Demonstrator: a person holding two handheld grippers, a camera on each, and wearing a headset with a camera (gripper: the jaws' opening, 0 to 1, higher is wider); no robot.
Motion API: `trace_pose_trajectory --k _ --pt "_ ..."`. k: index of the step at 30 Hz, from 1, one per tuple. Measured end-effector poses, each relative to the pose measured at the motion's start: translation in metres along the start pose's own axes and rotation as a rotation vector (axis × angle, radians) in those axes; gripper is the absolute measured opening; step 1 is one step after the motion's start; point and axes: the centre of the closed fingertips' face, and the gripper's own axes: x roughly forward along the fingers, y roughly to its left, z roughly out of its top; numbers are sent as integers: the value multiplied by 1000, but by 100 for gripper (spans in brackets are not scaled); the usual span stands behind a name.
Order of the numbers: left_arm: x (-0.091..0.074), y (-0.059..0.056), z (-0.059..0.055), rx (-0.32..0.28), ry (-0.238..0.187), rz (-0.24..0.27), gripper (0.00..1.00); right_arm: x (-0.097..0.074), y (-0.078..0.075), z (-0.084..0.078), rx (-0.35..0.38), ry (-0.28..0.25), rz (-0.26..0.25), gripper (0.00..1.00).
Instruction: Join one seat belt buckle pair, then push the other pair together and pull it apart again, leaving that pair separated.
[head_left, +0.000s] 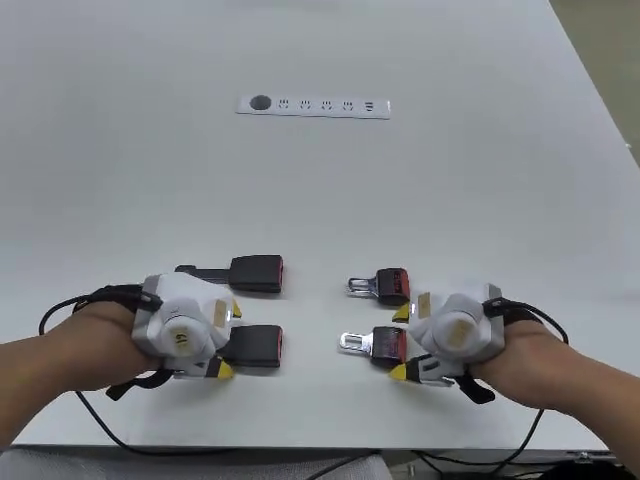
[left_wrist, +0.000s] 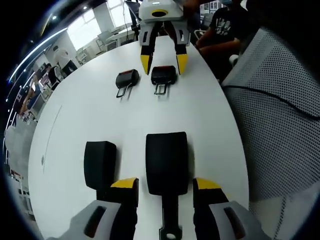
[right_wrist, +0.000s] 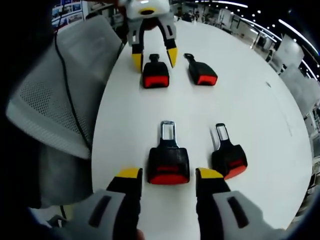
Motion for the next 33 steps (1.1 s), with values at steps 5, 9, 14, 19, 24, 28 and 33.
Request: trace_pose_trajectory --k 5,9,14,19,24,28,33 --pt "2 -5 3 -6 -5 -42 33 3 1 -2 21 8 32 37" --pt "2 -2 4 -21 -9 -35 33 3 1 -1 13 0 41 36" --pt "2 -3 3 -49 -5 -40 32 4 1 0 -3 3 54 35" --pt "3 -2 3 -80 -11 -37 32 5 3 2 -19 37 58 35" --pt "3 -2 2 -81 -3 -42 32 12 8 16 -10 14 51 35" --pt "3 -2 2 -75 2 -48 32 21 13 35 -15 -8 49 35" --pt "4 -2 2 -79 8 -52 32 32 14 56 -20 -23 49 35"
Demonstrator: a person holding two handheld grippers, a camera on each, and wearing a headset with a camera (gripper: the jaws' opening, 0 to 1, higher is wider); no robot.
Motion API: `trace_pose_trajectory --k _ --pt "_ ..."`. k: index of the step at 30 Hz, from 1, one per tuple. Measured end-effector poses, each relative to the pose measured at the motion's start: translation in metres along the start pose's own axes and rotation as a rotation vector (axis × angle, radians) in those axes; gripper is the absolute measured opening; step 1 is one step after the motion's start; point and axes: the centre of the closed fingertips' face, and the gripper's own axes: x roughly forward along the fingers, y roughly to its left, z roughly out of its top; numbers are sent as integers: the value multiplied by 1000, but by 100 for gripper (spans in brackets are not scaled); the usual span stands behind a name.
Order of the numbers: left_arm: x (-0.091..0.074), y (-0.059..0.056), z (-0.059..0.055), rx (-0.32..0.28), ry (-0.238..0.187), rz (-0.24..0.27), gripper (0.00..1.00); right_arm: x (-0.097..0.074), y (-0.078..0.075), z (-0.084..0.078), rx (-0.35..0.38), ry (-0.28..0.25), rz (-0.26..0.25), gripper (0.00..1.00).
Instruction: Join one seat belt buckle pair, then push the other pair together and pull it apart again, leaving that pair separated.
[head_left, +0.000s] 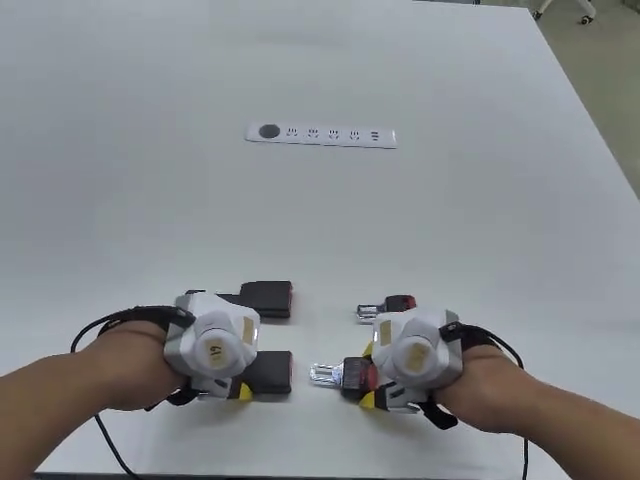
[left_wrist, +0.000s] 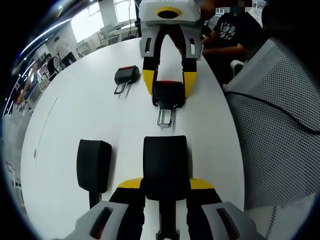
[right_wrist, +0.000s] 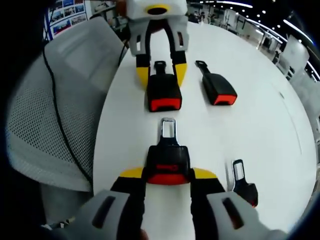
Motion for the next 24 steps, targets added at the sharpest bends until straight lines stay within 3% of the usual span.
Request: trace_pose_trajectory --k 6,10,19,22,24 --pt "1 0 0 -4 14 -4 32 9 -2 16 -10 -6 13 35" --pt "1 0 0 2 17 -7 32 7 -3 14 -21 6 12 34" --pt "1 0 -1 -5 11 -11 32 15 0 29 -42 -12 18 34" --pt "1 0 -1 -4 13 -11 32 17 0 26 -57 1 22 34" --pt "0 -1 -2 0 -4 -10 31 15 -1 27 -69 -2 25 33"
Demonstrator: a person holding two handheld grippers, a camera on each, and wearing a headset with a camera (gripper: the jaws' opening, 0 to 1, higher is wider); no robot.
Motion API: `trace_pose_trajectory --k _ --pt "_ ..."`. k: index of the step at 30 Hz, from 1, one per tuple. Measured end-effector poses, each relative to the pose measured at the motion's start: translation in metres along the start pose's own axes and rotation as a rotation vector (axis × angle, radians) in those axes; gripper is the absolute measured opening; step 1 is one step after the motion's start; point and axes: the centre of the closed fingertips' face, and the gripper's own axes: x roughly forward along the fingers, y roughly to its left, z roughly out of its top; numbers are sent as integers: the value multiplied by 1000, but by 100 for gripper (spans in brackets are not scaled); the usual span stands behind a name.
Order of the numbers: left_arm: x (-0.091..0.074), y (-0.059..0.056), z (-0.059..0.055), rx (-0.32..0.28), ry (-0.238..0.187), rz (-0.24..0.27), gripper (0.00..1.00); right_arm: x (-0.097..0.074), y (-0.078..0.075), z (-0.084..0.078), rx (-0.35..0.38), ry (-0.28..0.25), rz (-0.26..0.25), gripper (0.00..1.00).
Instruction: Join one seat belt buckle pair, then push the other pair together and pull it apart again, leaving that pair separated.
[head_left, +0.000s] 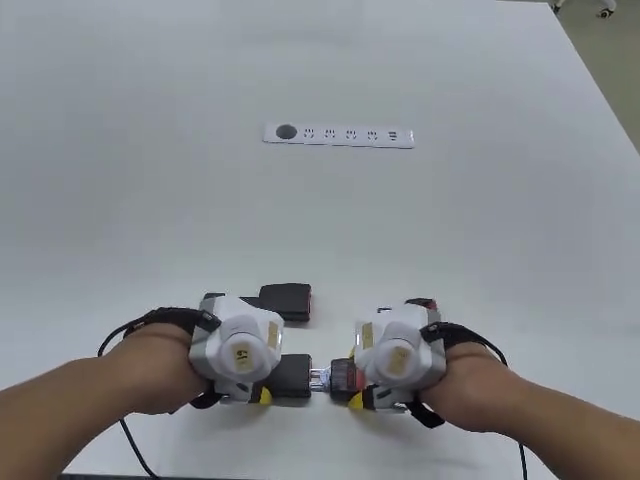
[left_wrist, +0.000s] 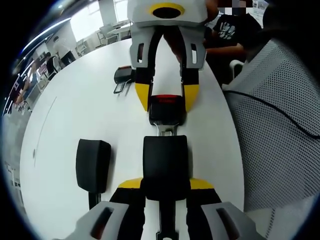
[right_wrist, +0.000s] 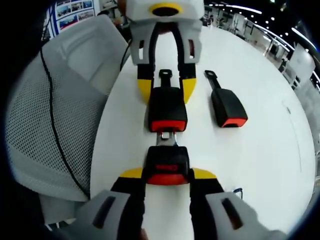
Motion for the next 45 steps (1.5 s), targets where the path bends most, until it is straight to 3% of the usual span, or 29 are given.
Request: trace_pose_trajectory --k 8,14,16,22,23,24,31,32,34,37,45 --pt "1 1 1 -33 -15 11 30 4 -3 7 10 -3 -2 32" --pt "1 0 3 -2 -7 -11 30 4 -2 14 15 -26 9 32" --pt "2 1 2 2 -4 -12 30 6 -2 15 0 -11 8 32" --pt "2 0 3 0 12 -9 30 8 -3 17 27 -32 19 31" --pt "2 -2 2 2 21 -14 30 10 -3 25 32 -68 28 31" --pt "3 -1 2 1 17 -14 30 7 -2 21 21 -37 28 31" --pt "3 0 2 6 29 -18 30 6 0 20 37 -44 27 31" --pt "2 0 1 11 19 -22 30 6 1 20 35 -43 26 31" --pt "0 4 0 -18 -53 -19 29 4 -1 19 20 -69 30 31" --pt "0 4 -2 -14 -26 -13 28 4 0 17 27 -76 19 30" --pt "-1 3 -2 -6 13 -60 28 6 -2 16 15 -67 20 30"
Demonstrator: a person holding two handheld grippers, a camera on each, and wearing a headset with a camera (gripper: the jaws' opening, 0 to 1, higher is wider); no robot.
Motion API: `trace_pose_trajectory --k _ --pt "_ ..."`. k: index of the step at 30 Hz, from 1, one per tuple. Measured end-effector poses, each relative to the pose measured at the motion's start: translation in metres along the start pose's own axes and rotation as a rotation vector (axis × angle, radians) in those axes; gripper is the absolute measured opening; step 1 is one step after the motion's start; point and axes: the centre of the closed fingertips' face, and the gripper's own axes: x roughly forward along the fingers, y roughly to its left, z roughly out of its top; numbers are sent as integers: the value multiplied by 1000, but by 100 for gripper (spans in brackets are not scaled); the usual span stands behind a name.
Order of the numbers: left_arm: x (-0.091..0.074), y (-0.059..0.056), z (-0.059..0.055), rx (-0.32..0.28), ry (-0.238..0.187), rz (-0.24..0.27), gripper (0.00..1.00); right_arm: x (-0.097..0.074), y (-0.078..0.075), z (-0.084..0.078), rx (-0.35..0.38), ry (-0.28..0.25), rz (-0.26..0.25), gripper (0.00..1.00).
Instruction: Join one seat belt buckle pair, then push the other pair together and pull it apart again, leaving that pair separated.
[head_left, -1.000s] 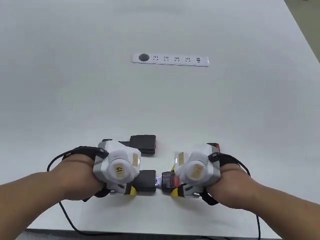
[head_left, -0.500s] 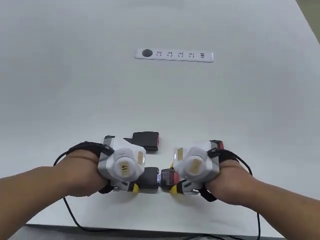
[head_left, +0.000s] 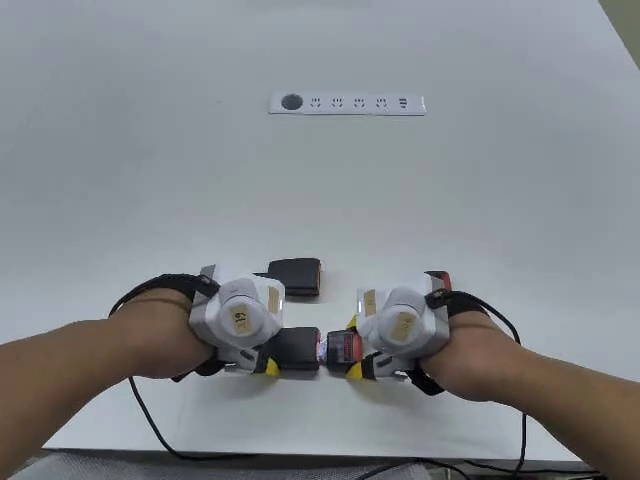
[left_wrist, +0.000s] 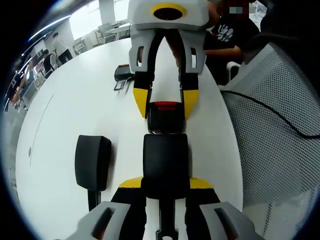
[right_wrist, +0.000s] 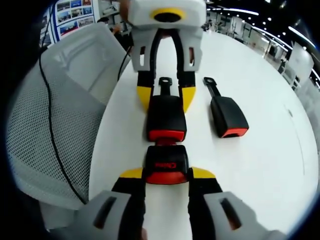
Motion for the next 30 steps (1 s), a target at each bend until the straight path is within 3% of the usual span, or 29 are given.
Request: trace_pose_trajectory --k 2,4,6,11,12,13,18,19,23,24,26,29,30 --pt "0 0 0 30 -1 -9 30 -1 1 1 25 -18 22 32" --pt "0 -1 0 32 -10 1 31 1 0 1 3 -16 18 33" --pt "0 -3 1 -25 -19 -2 31 1 0 1 -10 -2 9 34" --pt "-1 -2 1 -10 -23 6 33 2 1 1 -9 3 -7 35" --pt "0 -2 1 23 -21 14 33 3 3 0 31 6 0 36" --pt "0 -2 1 31 -20 17 33 3 2 1 17 3 -2 37" --pt "-7 -2 1 -2 6 49 37 -4 7 2 9 5 5 40" --pt "-13 -1 6 -12 -17 57 37 -8 8 5 11 -2 7 40" --pt "-32 8 21 -31 -62 88 39 -25 5 19 25 -46 5 39" --pt "-39 15 28 -57 -90 116 43 -31 3 25 28 -66 6 39" --pt "-48 23 42 -74 -167 120 45 -43 -5 33 25 -99 -17 39" --pt "-51 32 40 -77 -146 127 44 -51 -15 36 16 -111 -32 39" --pt "-49 40 39 -63 -136 138 44 -55 -24 34 9 -108 -47 39"
